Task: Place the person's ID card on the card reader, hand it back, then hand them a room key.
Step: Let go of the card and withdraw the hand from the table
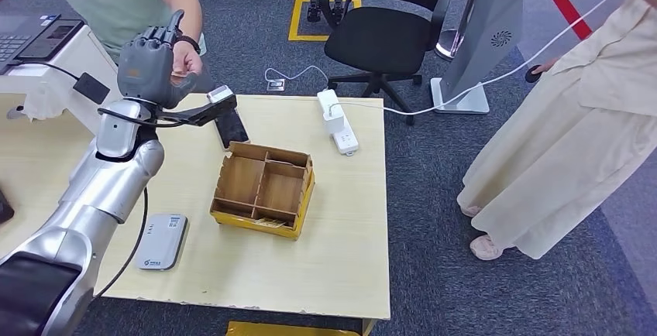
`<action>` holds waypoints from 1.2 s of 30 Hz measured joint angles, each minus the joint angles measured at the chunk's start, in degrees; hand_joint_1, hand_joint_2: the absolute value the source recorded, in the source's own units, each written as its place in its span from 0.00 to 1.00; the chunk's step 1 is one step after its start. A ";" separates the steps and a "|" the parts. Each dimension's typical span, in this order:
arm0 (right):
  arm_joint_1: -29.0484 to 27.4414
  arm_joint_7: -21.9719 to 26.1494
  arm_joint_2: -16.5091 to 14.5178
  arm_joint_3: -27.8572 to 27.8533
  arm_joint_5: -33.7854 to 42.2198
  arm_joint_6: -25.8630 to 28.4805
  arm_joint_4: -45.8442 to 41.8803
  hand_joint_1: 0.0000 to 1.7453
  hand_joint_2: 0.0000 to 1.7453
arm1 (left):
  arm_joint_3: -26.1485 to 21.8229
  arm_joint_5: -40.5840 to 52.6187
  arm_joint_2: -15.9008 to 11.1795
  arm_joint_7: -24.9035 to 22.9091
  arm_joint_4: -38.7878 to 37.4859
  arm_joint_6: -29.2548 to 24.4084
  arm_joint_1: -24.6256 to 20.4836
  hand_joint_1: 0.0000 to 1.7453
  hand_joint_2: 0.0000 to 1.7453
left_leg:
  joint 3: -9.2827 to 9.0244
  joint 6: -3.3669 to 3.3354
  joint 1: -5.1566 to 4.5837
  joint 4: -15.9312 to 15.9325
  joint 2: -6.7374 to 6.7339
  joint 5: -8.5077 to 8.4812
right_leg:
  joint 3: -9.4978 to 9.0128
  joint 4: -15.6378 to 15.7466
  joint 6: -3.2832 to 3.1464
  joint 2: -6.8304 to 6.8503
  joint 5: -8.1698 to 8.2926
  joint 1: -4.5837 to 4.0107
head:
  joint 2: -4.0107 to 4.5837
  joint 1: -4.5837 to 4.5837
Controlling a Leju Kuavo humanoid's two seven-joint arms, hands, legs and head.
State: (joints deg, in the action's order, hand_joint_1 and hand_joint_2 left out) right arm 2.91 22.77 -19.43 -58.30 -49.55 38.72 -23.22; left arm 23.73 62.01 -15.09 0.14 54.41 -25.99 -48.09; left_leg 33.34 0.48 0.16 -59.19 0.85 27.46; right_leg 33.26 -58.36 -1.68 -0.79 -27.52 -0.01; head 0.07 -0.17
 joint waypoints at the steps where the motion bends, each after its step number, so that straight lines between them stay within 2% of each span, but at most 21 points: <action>1: 0.00 0.00 0.00 0.03 0.14 0.07 -0.01 0.00 1.00 | -0.22 0.14 -0.01 -0.13 0.09 -1.16 0.12 0.00 1.00 | 0.00 0.00 0.00 0.00 0.00 0.00 | 0.00 0.00 0.00 0.00 0.00 0.00 | 0.00 0.01; 7: 0.01 0.01 0.00 0.37 0.88 0.12 -0.25 0.00 1.00 | -2.40 0.05 -0.92 -0.43 3.61 -4.97 3.20 0.00 1.00 | 0.00 0.00 0.00 0.01 -0.02 0.00 | 0.00 -0.02 0.00 -0.02 -0.01 0.00 | 0.00 0.00; 13: -0.07 0.01 0.00 0.42 1.66 0.00 -1.10 0.00 1.00 | -6.70 -0.74 -2.92 0.51 11.13 -6.71 9.83 0.00 1.00 | -0.01 0.01 0.00 0.03 -0.07 0.01 | 0.02 -0.04 -0.02 -0.08 -0.03 0.00 | 0.00 0.00; 18: -0.52 0.11 0.00 0.42 3.11 0.30 -2.19 0.00 1.00 | -12.23 -4.67 -3.39 2.25 20.73 -9.63 19.83 0.00 1.00 | -0.04 0.03 -0.02 0.05 -0.18 0.04 | 0.04 -0.04 -0.02 -0.21 -0.04 0.02 | 0.00 -0.10; 24: -1.16 1.32 0.00 0.39 5.91 0.53 -3.52 0.00 1.00 | -17.74 -8.03 -2.55 5.22 30.74 -10.31 31.24 0.00 1.00 | -0.03 0.04 -0.02 0.06 -0.18 0.07 | 0.06 -0.02 -0.02 -0.21 -0.06 0.02 | 0.00 -0.06; 35: -1.64 1.25 0.00 0.10 7.08 0.58 -4.90 0.00 1.00 | -20.72 -9.02 0.93 6.57 41.52 -11.41 45.84 0.00 1.00 | -0.04 0.04 -0.01 0.06 -0.17 0.07 | 0.05 -0.01 -0.02 -0.18 -0.06 0.02 | 0.00 -0.06; 36: -1.71 1.18 0.00 -0.01 7.02 0.58 -5.02 0.00 1.00 | -20.84 -8.82 1.19 6.58 42.09 -11.46 46.83 0.00 0.75 | -0.03 0.04 -0.01 0.06 -0.17 0.07 | 0.05 -0.01 -0.02 -0.17 -0.07 0.02 | 0.00 -0.05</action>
State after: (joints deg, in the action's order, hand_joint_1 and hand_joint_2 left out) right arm 1.20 23.95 -19.43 -58.30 -42.53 39.30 -28.24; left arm 2.89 53.18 -13.89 6.73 96.50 -37.45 -1.27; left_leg 33.31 0.52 0.15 -59.13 0.68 27.54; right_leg 33.31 -58.37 -1.70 -0.96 -27.59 0.01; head 0.07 -0.22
